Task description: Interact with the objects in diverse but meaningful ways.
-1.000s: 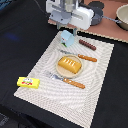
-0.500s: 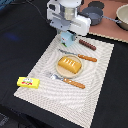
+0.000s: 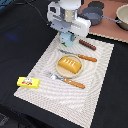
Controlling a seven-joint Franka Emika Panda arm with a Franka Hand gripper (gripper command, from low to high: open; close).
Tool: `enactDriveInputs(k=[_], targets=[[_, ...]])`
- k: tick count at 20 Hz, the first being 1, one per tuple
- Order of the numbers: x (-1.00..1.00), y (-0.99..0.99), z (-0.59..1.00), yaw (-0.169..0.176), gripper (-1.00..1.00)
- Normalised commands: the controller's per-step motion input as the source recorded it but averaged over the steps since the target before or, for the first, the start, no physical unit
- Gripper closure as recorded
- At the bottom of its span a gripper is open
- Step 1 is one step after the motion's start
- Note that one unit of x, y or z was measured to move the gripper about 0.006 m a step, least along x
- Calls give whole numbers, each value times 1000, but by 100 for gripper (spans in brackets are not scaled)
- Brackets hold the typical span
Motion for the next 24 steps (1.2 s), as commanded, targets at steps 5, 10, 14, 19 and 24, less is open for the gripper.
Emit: enactDriveInputs(k=[5, 10, 14, 19, 24], targets=[[-152, -5, 289, 2, 100], [-448, -174, 1000, 48, 100], [-96, -534, 939, 112, 100], [-14, -567, 586, 132, 100], [0, -530, 319, 150, 100]])
